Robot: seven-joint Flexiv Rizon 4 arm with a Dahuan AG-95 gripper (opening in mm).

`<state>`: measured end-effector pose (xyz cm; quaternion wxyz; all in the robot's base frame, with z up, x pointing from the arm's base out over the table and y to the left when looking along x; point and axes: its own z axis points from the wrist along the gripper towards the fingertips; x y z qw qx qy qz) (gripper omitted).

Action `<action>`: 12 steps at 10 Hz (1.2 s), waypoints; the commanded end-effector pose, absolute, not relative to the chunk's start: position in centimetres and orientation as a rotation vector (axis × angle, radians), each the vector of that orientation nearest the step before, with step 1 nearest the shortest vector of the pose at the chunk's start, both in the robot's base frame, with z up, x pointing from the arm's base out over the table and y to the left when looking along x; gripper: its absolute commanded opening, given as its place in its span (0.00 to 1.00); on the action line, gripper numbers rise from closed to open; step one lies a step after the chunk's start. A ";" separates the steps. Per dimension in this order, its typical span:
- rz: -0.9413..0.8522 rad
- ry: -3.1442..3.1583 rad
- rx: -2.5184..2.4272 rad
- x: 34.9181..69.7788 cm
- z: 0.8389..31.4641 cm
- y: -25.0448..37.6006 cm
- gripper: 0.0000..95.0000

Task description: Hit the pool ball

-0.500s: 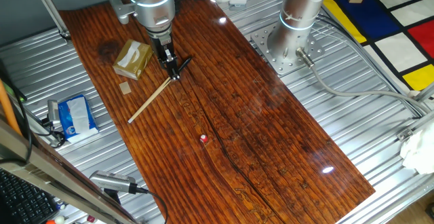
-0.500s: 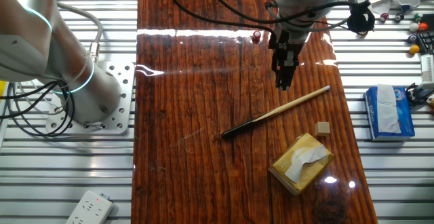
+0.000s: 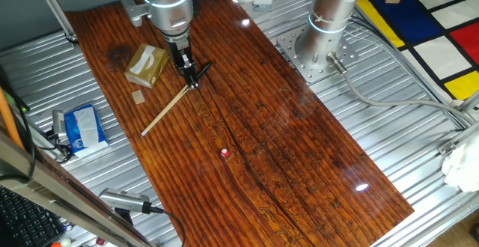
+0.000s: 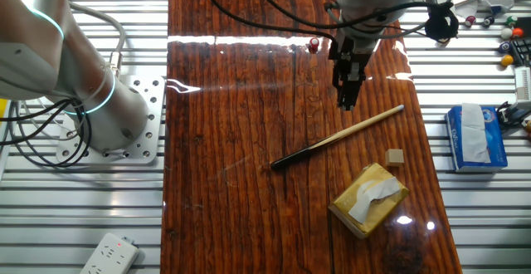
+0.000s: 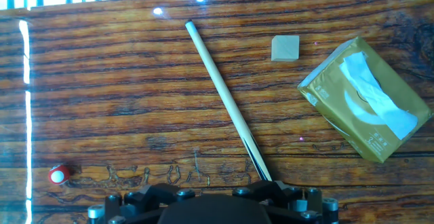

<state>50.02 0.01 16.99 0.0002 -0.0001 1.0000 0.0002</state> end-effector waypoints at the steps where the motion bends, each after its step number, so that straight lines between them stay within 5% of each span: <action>1: 0.091 3.081 -0.546 50.0 17.0 0.0 0.00; 12: 0.067 3.083 -0.569 50.0 17.0 0.0 0.00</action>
